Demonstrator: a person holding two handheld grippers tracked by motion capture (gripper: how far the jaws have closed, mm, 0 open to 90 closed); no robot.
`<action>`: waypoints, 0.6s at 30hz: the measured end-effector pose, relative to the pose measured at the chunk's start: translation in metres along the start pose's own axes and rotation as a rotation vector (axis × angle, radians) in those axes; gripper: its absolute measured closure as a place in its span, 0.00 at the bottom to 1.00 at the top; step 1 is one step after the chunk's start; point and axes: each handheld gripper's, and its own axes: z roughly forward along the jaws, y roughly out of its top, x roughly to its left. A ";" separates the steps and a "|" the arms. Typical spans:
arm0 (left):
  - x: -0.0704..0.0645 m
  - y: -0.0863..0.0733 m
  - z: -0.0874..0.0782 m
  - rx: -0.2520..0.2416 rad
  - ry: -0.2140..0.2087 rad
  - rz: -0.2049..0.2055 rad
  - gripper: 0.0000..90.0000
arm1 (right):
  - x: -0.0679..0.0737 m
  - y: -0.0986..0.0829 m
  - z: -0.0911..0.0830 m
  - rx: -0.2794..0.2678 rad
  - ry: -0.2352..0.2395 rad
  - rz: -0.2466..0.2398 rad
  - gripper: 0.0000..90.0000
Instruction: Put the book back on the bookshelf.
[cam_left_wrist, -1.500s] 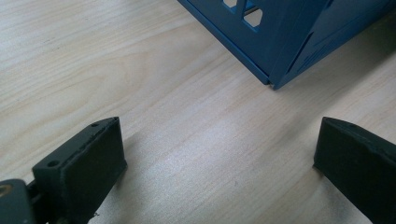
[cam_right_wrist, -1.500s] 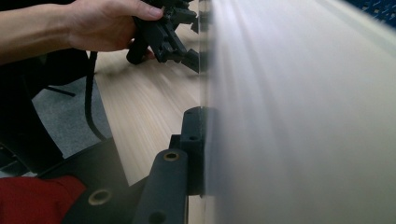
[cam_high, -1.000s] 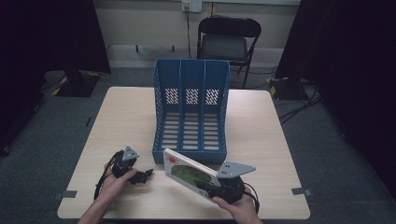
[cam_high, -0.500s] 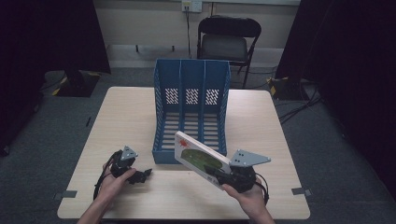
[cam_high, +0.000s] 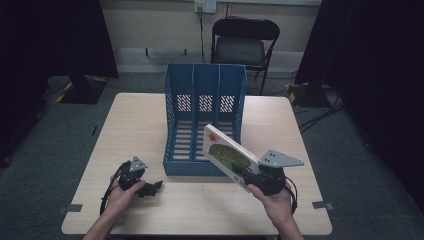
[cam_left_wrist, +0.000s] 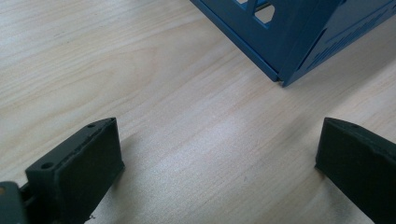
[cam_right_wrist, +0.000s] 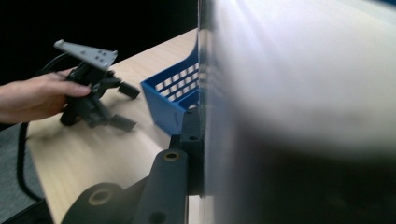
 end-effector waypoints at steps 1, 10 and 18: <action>0.000 0.000 0.000 0.000 0.000 0.000 0.00 | -0.002 0.001 0.000 -0.004 -0.012 0.004 0.85; 0.000 0.000 0.000 0.000 0.000 0.000 0.00 | -0.011 0.005 -0.002 -0.015 -0.095 0.017 0.85; 0.000 0.000 0.000 -0.001 0.000 -0.001 0.00 | -0.016 0.006 -0.002 -0.006 -0.180 0.039 0.85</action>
